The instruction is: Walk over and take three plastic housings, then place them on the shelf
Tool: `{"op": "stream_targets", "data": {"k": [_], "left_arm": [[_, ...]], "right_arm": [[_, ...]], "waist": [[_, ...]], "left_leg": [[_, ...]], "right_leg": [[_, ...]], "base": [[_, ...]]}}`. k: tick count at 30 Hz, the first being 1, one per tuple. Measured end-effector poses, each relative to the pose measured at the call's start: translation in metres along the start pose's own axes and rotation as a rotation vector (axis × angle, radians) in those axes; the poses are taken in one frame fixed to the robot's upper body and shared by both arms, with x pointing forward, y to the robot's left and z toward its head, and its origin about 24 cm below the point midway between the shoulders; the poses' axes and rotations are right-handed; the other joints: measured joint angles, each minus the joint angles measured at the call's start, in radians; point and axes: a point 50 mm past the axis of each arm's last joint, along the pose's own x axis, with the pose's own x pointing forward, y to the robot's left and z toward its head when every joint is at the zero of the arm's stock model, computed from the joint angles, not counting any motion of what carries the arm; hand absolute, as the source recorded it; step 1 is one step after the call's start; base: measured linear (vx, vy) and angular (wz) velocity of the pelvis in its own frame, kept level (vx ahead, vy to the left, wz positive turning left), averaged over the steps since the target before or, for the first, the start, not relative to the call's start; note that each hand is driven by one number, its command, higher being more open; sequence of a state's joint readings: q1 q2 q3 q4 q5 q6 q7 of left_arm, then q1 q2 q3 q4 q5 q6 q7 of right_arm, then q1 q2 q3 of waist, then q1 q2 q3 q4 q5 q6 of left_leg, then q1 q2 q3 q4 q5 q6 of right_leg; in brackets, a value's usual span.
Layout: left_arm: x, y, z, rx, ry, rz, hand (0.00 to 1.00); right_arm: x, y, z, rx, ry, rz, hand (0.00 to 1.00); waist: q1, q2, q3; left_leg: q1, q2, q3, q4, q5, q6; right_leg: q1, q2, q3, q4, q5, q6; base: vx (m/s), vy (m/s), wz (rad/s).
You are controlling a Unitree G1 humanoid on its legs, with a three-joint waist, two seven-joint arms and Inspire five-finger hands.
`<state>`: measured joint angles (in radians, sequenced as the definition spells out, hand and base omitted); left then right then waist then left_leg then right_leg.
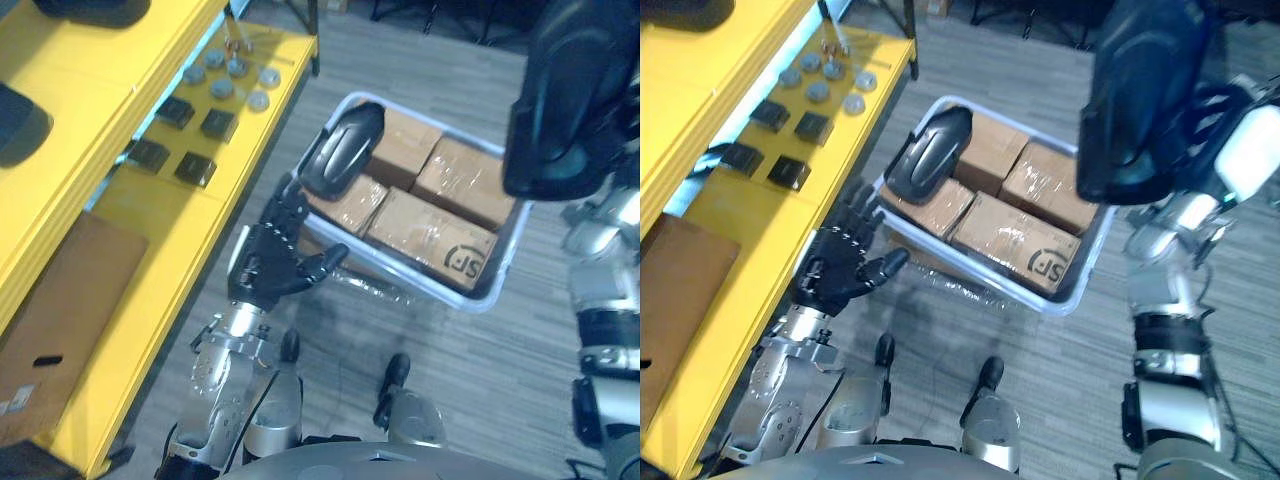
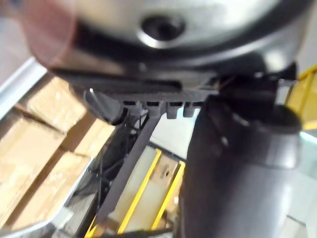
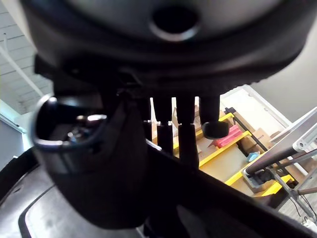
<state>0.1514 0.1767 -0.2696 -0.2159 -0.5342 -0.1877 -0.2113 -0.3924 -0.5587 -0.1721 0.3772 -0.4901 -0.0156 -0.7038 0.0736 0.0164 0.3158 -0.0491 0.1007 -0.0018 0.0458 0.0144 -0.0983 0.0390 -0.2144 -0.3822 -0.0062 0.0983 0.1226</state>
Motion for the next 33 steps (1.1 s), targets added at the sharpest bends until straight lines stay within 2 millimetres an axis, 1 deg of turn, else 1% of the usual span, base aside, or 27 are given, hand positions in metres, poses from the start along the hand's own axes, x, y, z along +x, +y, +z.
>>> {"op": "stream_targets", "data": {"k": [2, 3, 4, 5, 6, 7, 9, 11, 14, 18, 21, 24, 27, 30, 33], "left_arm": [[0.011, -0.007, -0.002, -0.011, 0.025, -0.049, 1.0], [0.014, -0.008, -0.002, -0.013, 0.03, -0.057, 1.0], [0.021, -0.011, -0.003, -0.017, 0.037, -0.071, 1.0], [0.023, -0.011, -0.002, -0.02, 0.036, -0.072, 1.0], [0.027, -0.012, -0.002, -0.025, 0.04, -0.073, 1.0], [0.029, -0.013, -0.003, -0.025, 0.046, -0.073, 1.0], [0.034, -0.012, -0.011, -0.028, 0.092, -0.078, 1.0], [0.034, -0.013, -0.016, -0.041, 0.124, -0.074, 1.0], [0.036, -0.019, -0.024, -0.054, 0.173, -0.079, 1.0], [0.042, -0.019, -0.025, -0.005, 0.178, -0.069, 1.0], [0.045, -0.018, -0.023, 0.024, 0.17, -0.039, 1.0], [0.048, -0.015, -0.02, 0.03, 0.157, -0.014, 1.0], [0.048, -0.01, -0.018, 0.032, 0.148, 0.019, 1.0], [0.049, -0.007, -0.016, 0.02, 0.132, 0.065, 1.0], [0.049, -0.007, -0.015, 0.005, 0.121, 0.074, 1.0]], "right_arm": [[-0.017, 0.01, 0.003, 0.019, -0.016, 0.045, 0.0], [-0.021, 0.012, 0.005, 0.025, -0.026, 0.052, 0.0], [-0.028, 0.012, 0.01, 0.052, -0.06, 0.064, 0.0], [-0.031, 0.012, 0.013, 0.065, -0.076, 0.066, 0.0], [-0.036, 0.012, 0.019, 0.089, -0.114, 0.07, 0.0], [-0.038, 0.012, 0.022, 0.099, -0.136, 0.071, 0.0], [-0.05, 0.013, 0.032, 0.155, -0.189, 0.088, 0.0], [-0.056, 0.016, 0.041, 0.202, -0.226, 0.104, 0.0], [-0.068, 0.02, 0.053, 0.279, -0.26, 0.121, 0.0], [-0.085, 0.029, 0.07, 0.37, -0.307, 0.174, 0.0], [-0.092, 0.033, 0.075, 0.42, -0.303, 0.193, 0.0], [-0.096, 0.035, 0.078, 0.44, -0.302, 0.207, 0.0], [-0.103, 0.039, 0.081, 0.484, -0.267, 0.231, 0.0], [-0.115, 0.044, 0.084, 0.536, -0.221, 0.263, 0.0], [-0.126, 0.048, 0.086, 0.571, -0.192, 0.301, 0.0]], "waist": [[-0.021, 0.001, -0.044], [-0.025, 0.001, -0.051], [-0.032, 0.003, -0.067], [-0.037, 0.003, -0.067], [-0.052, 0.004, -0.072], [-0.056, 0.004, -0.075], [-0.068, 0.001, -0.112], [-0.084, 0.001, -0.128], [-0.087, 0.003, -0.147], [-0.101, 0.001, -0.175], [-0.101, 0.001, -0.19], [-0.101, -0.001, -0.196], [-0.102, 0.001, -0.207], [-0.103, 0.001, -0.207], [-0.102, 0.002, -0.208]], "left_leg": [[0.032, 0.0, 0.018, -0.017, 0.002, -0.003], [0.04, 0.0, 0.025, -0.019, 0.002, -0.003], [0.057, 0.0, 0.051, -0.022, 0.001, -0.003], [0.067, 0.0, 0.058, -0.024, 0.001, -0.003], [0.087, 0.0, 0.072, -0.031, 0.0, -0.004], [0.096, 0.0, 0.08, -0.037, 0.0, -0.004], [0.111, -0.002, 0.105, -0.052, -0.002, -0.005], [0.118, -0.002, 0.113, -0.054, -0.002, -0.005], [0.137, -0.001, 0.129, -0.075, -0.001, -0.005], [0.147, -0.002, 0.134, -0.09, 0.009, -0.002], [0.147, -0.003, 0.132, -0.091, 0.013, 0.001], [0.147, -0.005, 0.131, -0.093, 0.014, 0.001], [0.151, -0.007, 0.13, -0.098, 0.017, 0.0], [0.161, -0.01, 0.132, -0.103, 0.018, 0.0], [0.161, -0.011, 0.131, -0.104, 0.018, 0.0]], "right_leg": [[0.019, -0.001, 0.007, -0.012, 0.003, 0.005], [0.024, -0.001, 0.011, -0.014, 0.004, 0.006], [0.029, -0.003, 0.024, -0.015, 0.005, 0.009], [0.036, -0.003, 0.028, -0.016, 0.006, 0.009], [0.046, -0.005, 0.035, -0.017, 0.006, 0.01], [0.049, -0.005, 0.041, -0.018, 0.006, 0.01], [0.049, -0.004, 0.063, -0.034, 0.008, 0.013], [0.049, -0.004, 0.069, -0.034, 0.008, 0.014], [0.05, -0.002, 0.081, -0.036, 0.009, 0.015], [0.049, -0.001, 0.084, -0.036, 0.01, 0.016], [0.049, -0.001, 0.084, -0.036, 0.011, 0.016], [0.049, -0.001, 0.084, -0.036, 0.012, 0.017], [0.051, -0.001, 0.084, -0.036, 0.012, 0.017], [0.057, -0.001, 0.085, -0.037, 0.012, 0.017], [0.059, -0.001, 0.084, -0.04, 0.012, 0.017]], "base": [[0.08, -0.005, -0.18], [0.06, 0.001, -0.25], [0.03, 0.008, -0.23], [0.02, 0.011, -0.27], [0.0, 0.012, -0.2], [-0.02, 0.012, -0.28], [-0.03, 0.007, -0.29], [-0.05, -0.006, -0.19], [-0.05, -0.004, -0.14], [-0.02, 0.0, -0.02], [0.0, 0.0, 0.0], [0.0, 0.0, 0.0], [0.0, 0.0, 0.0], [0.0, 0.0, 0.0], [0.0, 0.0, 0.0]]}}
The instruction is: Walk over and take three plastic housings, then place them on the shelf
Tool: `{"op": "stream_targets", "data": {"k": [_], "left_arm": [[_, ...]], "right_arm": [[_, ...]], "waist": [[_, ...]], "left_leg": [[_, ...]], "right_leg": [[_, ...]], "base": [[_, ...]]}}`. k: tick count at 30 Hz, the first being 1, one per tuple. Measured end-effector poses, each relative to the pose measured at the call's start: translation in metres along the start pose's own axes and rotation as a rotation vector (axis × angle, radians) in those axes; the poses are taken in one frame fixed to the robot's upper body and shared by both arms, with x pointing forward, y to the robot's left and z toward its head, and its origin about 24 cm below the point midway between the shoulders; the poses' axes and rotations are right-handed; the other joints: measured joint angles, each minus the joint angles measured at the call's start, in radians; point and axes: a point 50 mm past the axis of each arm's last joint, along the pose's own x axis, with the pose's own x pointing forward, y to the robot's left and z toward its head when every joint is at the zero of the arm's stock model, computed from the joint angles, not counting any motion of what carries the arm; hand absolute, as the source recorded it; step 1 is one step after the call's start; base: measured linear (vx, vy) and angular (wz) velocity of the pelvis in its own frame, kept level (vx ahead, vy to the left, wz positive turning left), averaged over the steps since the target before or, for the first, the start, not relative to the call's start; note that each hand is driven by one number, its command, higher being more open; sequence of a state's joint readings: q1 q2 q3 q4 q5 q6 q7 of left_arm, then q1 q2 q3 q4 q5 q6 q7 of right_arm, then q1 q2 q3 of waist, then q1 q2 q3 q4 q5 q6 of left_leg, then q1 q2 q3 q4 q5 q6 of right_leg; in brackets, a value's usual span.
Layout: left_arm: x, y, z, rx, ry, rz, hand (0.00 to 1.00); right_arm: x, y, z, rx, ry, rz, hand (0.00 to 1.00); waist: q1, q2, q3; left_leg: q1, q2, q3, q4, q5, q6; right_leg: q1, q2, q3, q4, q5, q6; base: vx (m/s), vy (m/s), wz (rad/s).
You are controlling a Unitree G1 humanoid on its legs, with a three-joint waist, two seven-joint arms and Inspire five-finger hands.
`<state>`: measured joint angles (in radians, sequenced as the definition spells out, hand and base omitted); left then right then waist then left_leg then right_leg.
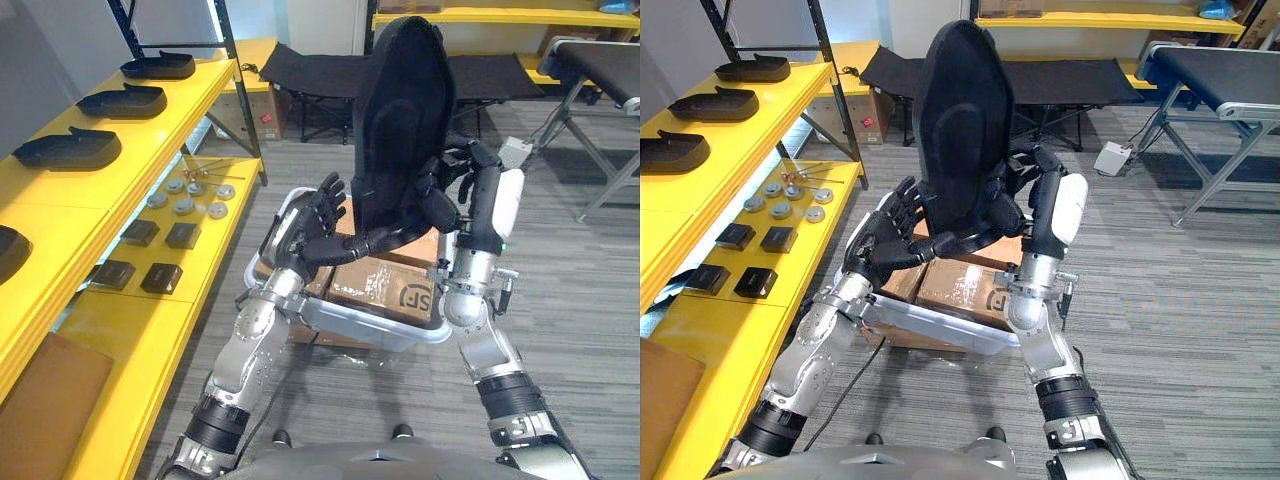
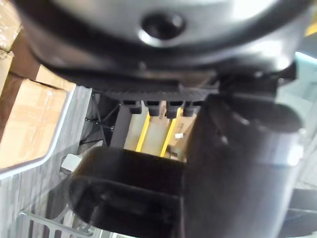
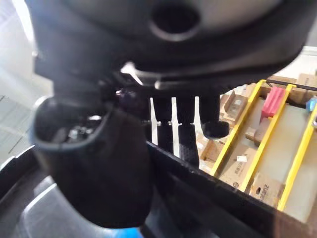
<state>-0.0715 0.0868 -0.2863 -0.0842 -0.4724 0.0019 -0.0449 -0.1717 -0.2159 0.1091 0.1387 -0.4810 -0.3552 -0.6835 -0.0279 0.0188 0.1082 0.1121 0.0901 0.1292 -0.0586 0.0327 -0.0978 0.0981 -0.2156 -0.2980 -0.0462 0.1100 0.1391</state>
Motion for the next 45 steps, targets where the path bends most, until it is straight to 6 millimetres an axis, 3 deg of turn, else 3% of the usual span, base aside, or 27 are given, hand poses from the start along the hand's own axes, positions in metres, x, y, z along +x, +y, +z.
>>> {"op": "stream_targets", "data": {"k": [10, 11, 20, 26, 36, 37, 45], "left_arm": [[0.002, -0.003, 0.0, -0.138, -0.013, -0.006, 1.0], [0.002, -0.003, -0.001, -0.139, -0.011, -0.004, 0.0], [0.002, -0.004, -0.008, -0.133, 0.078, -0.05, 0.0], [0.005, 0.019, -0.008, -0.119, 0.093, 0.066, 0.0], [0.004, 0.017, -0.009, -0.213, 0.096, 0.02, 0.0], [0.004, 0.017, -0.008, -0.224, 0.095, 0.014, 0.0], [0.003, 0.014, -0.008, -0.327, 0.072, -0.013, 0.0]], "right_arm": [[-0.018, 0.029, 0.008, 0.114, 0.062, 0.091, 0.0], [-0.02, 0.031, 0.008, 0.126, 0.073, 0.094, 0.0], [-0.026, 0.035, -0.001, 0.136, 0.134, 0.118, 0.0], [-0.032, 0.04, 0.004, 0.166, 0.123, 0.133, 0.0], [-0.031, 0.038, 0.009, 0.187, 0.086, 0.124, 0.0], [-0.031, 0.038, 0.01, 0.19, 0.079, 0.12, 1.0], [-0.031, 0.04, 0.031, 0.273, -0.032, 0.131, 1.0]], "waist": [[0.0, 0.003, -0.026], [0.0, 0.002, -0.031], [0.0, -0.001, -0.049], [-0.001, -0.002, -0.057], [-0.001, -0.007, -0.061], [-0.001, -0.007, -0.061], [-0.002, -0.01, -0.063]], "left_leg": [[0.006, -0.002, 0.0, -0.003, 0.0, 0.0], [0.009, -0.003, 0.0, -0.005, 0.0, 0.0], [0.02, -0.006, 0.001, -0.017, 0.003, 0.002], [0.019, -0.005, 0.003, -0.017, 0.003, 0.002], [0.017, -0.006, 0.005, -0.015, 0.001, -0.001], [0.016, -0.006, 0.005, -0.015, 0.001, -0.001], [0.014, -0.006, 0.006, -0.015, -0.003, -0.003]], "right_leg": [[0.008, 0.0, -0.001, -0.009, 0.001, 0.001], [0.01, 0.0, -0.001, -0.009, 0.001, 0.001], [0.015, -0.002, -0.002, -0.011, 0.001, 0.001], [0.013, -0.002, -0.001, -0.012, 0.001, 0.0], [0.013, -0.001, 0.002, -0.024, 0.003, -0.001], [0.013, -0.001, 0.002, -0.025, 0.004, -0.002], [0.011, 0.0, 0.003, -0.028, 0.004, -0.002]], "base": [[0.0, 0.0, 0.0], [0.0, 0.0, 0.0], [0.0, 0.0, 0.0], [0.0, 0.0, -0.01], [0.0, 0.0, -0.01], [0.0, 0.0, 0.0], [0.0, 0.0, 0.0]]}}
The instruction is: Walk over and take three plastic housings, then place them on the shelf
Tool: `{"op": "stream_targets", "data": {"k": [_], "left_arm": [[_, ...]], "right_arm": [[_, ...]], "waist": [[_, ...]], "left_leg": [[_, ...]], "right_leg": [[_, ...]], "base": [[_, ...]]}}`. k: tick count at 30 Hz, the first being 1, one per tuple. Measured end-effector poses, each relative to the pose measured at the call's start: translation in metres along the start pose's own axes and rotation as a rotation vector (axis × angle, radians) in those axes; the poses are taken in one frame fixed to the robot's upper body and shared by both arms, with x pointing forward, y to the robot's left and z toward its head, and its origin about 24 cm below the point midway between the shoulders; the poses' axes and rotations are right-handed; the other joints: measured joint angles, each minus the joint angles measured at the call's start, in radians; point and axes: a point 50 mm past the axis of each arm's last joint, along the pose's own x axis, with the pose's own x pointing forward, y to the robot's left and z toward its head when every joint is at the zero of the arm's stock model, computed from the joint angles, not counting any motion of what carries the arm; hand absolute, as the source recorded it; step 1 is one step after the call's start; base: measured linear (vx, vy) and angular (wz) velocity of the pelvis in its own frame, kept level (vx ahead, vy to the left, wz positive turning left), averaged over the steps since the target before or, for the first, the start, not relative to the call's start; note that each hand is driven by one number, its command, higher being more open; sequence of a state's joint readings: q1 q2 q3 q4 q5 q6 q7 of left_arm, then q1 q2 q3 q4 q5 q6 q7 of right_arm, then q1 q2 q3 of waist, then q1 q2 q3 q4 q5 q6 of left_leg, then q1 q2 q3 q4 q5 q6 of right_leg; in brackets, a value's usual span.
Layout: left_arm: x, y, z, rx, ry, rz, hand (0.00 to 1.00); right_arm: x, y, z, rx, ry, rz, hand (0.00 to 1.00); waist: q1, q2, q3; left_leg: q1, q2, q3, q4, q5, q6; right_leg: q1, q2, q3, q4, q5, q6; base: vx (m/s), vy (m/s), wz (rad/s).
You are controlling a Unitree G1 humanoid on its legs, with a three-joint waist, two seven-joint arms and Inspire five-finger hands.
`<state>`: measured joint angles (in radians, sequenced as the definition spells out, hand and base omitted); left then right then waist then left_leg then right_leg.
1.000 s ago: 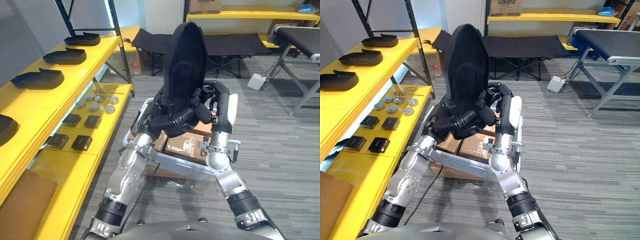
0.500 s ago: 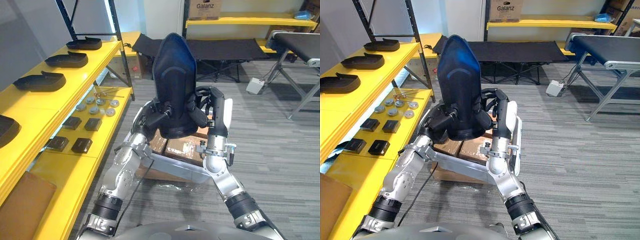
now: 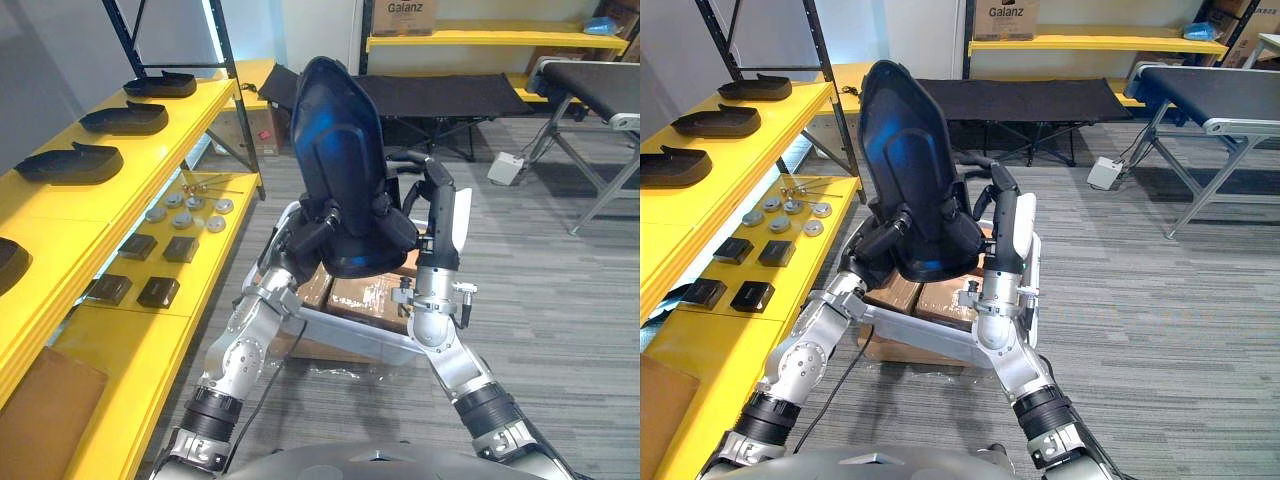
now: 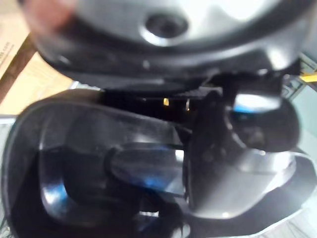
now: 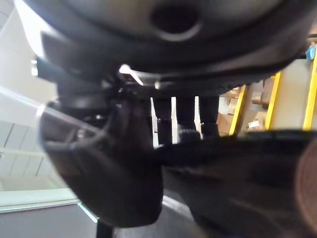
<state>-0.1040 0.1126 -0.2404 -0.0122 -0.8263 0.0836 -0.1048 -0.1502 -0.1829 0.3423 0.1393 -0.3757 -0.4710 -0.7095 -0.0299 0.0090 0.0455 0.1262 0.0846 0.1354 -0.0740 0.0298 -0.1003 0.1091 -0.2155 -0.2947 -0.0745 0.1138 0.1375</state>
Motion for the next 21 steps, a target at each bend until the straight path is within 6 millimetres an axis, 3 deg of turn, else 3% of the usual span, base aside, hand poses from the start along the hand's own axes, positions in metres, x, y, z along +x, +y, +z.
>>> {"op": "stream_targets", "data": {"k": [4, 8, 13, 15, 19, 21], "left_arm": [[-0.002, -0.001, -0.001, 0.022, -0.02, 0.013, 0.0], [-0.019, -0.008, 0.008, 0.142, -0.138, 0.106, 0.0], [-0.045, 0.013, 0.053, 0.359, -0.478, 0.473, 0.0], [-0.072, 0.021, 0.074, 0.401, -0.651, 0.665, 0.0], [-0.102, 0.028, 0.082, 0.45, -0.781, 0.894, 0.0], [-0.11, 0.032, 0.08, 0.486, -0.79, 0.99, 0.0]], "right_arm": [[-0.005, 0.005, 0.004, 0.023, 0.002, 0.037, 1.0], [-0.018, -0.004, 0.017, 0.104, 0.037, -0.01, 1.0], [-0.037, -0.033, 0.014, 0.169, 0.166, -0.128, 1.0], [-0.047, -0.052, 0.009, 0.193, 0.241, -0.206, 1.0], [-0.069, -0.077, -0.005, 0.194, 0.379, -0.32, 1.0], [-0.077, -0.08, -0.006, 0.199, 0.413, -0.321, 1.0]], "waist": [[0.001, -0.006, -0.003], [0.001, -0.007, -0.003], [-0.002, -0.009, -0.001], [-0.004, -0.009, -0.001], [-0.003, -0.013, 0.003], [-0.004, -0.015, 0.004]], "left_leg": [[-0.001, 0.0, 0.0, 0.0, 0.0, 0.0], [-0.002, 0.002, 0.002, -0.001, -0.003, -0.002], [0.003, 0.015, 0.02, 0.0, -0.013, -0.009], [-0.002, 0.019, 0.032, -0.001, -0.016, -0.012], [0.002, 0.019, 0.042, -0.001, -0.021, -0.011], [0.002, 0.019, 0.052, -0.001, -0.022, -0.01]], "right_leg": [[0.0, 0.0, 0.0, 0.0, 0.0, 0.0], [-0.002, 0.002, 0.001, -0.001, 0.0, 0.0], [-0.008, 0.016, 0.018, 0.0, -0.007, -0.008], [-0.022, 0.02, 0.032, 0.0, -0.008, -0.009], [-0.023, 0.021, 0.041, 0.0, -0.009, -0.009], [-0.031, 0.022, 0.052, 0.0, -0.008, -0.009]], "base": [[0.0, 0.0, 0.0], [0.0, 0.0, -0.01], [0.0, -0.001, -0.11], [-0.01, -0.006, -0.16], [0.0, 0.004, -0.06], [0.0, 0.012, -0.14]]}}
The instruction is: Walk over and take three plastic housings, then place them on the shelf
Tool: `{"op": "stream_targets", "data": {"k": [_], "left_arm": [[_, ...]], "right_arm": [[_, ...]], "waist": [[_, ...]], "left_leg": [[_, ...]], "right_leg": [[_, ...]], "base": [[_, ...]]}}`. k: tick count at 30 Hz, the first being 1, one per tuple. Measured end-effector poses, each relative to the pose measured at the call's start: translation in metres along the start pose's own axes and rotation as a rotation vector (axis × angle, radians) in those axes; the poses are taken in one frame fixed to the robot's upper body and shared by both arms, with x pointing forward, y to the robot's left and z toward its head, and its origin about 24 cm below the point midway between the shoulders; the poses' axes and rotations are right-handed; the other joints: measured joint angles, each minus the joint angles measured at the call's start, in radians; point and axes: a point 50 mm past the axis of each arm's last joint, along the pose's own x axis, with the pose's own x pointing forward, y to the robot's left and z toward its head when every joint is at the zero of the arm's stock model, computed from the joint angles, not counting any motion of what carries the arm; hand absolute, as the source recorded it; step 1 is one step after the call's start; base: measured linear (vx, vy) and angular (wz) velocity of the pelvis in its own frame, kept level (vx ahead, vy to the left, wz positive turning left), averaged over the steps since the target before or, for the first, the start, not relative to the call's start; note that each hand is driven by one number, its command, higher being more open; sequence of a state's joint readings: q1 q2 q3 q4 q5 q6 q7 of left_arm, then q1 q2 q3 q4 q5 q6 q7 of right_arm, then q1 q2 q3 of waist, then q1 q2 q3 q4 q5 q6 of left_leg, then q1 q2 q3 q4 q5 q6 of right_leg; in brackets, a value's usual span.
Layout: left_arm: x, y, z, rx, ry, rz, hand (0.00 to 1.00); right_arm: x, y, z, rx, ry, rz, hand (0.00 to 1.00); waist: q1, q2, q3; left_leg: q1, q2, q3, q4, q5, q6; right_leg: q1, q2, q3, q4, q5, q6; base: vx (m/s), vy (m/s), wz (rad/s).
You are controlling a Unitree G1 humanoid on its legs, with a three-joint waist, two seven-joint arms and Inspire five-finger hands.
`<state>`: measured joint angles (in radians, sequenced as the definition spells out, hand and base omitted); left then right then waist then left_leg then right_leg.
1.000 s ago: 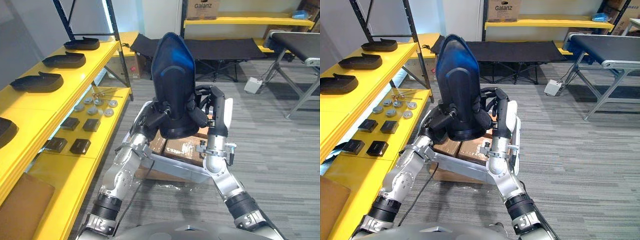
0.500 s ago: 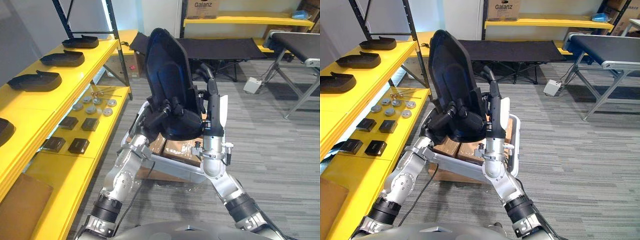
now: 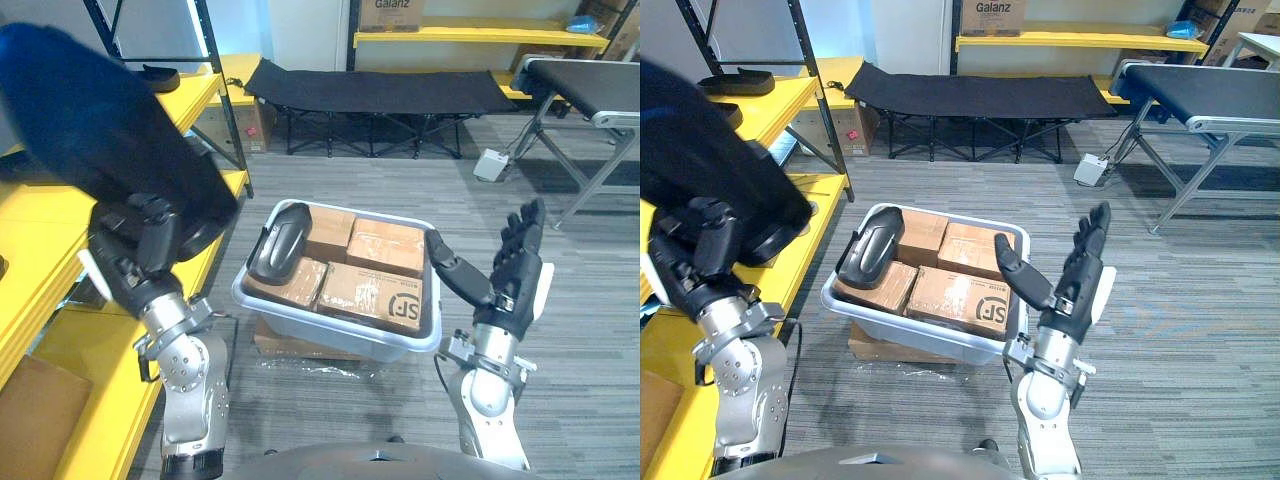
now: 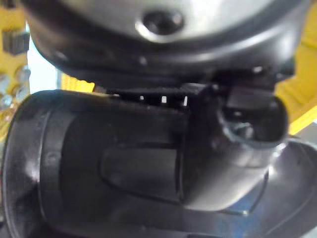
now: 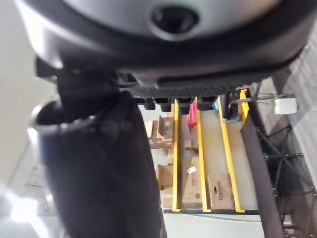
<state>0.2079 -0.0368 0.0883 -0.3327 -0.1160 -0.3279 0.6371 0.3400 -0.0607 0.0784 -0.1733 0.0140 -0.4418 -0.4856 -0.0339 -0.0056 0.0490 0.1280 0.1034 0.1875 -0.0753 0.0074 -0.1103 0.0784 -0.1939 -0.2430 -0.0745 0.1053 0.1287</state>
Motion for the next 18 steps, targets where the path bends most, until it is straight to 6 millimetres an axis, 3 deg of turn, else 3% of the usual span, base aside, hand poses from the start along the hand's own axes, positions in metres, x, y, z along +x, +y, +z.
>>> {"op": "stream_targets", "data": {"k": [4, 10, 15, 18], "left_arm": [[-0.002, 0.007, -0.001, 0.033, -0.004, 0.034, 0.0], [-0.012, 0.019, -0.003, 0.066, 0.021, -0.066, 0.0], [-0.01, 0.027, -0.001, 0.089, 0.007, -0.073, 0.0], [-0.008, 0.034, 0.01, 0.102, -0.031, -0.065, 0.0]], "right_arm": [[-0.005, -0.003, -0.003, -0.01, 0.025, 0.038, 1.0], [-0.006, -0.01, -0.01, -0.037, 0.061, 0.083, 1.0], [-0.005, -0.019, -0.018, 0.009, 0.117, 0.061, 1.0], [-0.002, -0.014, -0.022, 0.026, 0.129, 0.109, 1.0]], "waist": [[-0.01, -0.007, 0.018], [-0.023, 0.004, 0.029], [-0.015, 0.016, 0.053], [0.004, 0.015, 0.055]], "left_leg": [[-0.001, 0.0, 0.009, 0.0, -0.003, 0.0], [0.003, -0.002, 0.025, 0.001, -0.009, 0.002], [0.001, -0.007, -0.014, 0.003, -0.011, 0.004], [-0.011, -0.011, -0.062, 0.005, -0.009, 0.007]], "right_leg": [[-0.007, 0.0, 0.008, 0.001, 0.0, 0.0], [-0.012, 0.0, 0.028, 0.001, 0.0, 0.003], [0.009, -0.008, -0.007, 0.003, -0.008, 0.01], [0.027, -0.016, -0.057, 0.013, -0.024, 0.014]], "base": [[-0.01, 0.003, -0.08], [0.0, 0.004, -0.07], [-0.01, -0.002, 0.15], [0.0, -0.008, 0.46]]}}
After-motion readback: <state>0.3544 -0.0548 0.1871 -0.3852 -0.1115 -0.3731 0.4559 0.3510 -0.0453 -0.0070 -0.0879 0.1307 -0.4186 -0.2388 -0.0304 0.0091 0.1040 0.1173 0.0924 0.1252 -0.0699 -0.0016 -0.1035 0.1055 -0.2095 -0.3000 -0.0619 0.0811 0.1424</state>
